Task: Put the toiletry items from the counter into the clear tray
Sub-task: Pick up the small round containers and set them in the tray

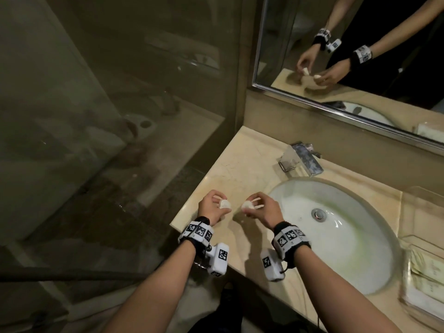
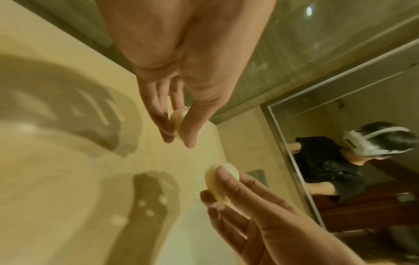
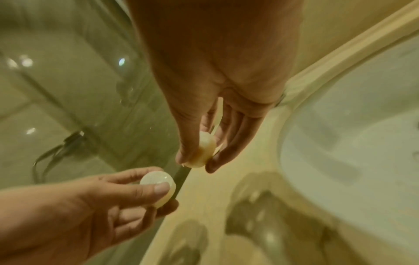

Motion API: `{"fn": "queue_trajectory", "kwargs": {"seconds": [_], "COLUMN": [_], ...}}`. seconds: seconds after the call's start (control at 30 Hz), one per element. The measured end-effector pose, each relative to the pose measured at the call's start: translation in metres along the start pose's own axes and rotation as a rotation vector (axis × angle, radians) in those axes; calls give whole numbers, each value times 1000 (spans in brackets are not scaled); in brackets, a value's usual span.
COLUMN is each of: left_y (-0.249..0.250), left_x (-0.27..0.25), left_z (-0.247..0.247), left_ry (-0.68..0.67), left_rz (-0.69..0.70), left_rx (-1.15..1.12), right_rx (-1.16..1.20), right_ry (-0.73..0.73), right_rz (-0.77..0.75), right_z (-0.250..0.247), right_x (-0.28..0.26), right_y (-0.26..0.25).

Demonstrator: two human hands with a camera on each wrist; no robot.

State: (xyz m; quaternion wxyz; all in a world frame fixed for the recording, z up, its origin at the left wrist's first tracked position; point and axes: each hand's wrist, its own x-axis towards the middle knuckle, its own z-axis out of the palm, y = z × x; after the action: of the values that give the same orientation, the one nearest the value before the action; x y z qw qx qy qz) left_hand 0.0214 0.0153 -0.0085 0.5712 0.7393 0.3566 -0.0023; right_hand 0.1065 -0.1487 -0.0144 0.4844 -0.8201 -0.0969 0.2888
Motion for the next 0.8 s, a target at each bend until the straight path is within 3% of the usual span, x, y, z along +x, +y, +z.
{"fn": "queue_trajectory", "kwargs": {"seconds": [0.2,0.43,0.8], "left_y": [69,124,179], "left_x": [-6,-42,-104], "left_z": [74,179,331], "left_ry": [-222,-458,-689], "left_rz": [179,244,312], "left_rx": [-135,-169,-53], "right_rx": [256,340,483], "right_ry": [255,437,592], "right_rz": [-48,-29,23], "right_z": [-94,-193,-322], "right_x": [-31,-83,-166], "right_y": [-7,40,116]}}
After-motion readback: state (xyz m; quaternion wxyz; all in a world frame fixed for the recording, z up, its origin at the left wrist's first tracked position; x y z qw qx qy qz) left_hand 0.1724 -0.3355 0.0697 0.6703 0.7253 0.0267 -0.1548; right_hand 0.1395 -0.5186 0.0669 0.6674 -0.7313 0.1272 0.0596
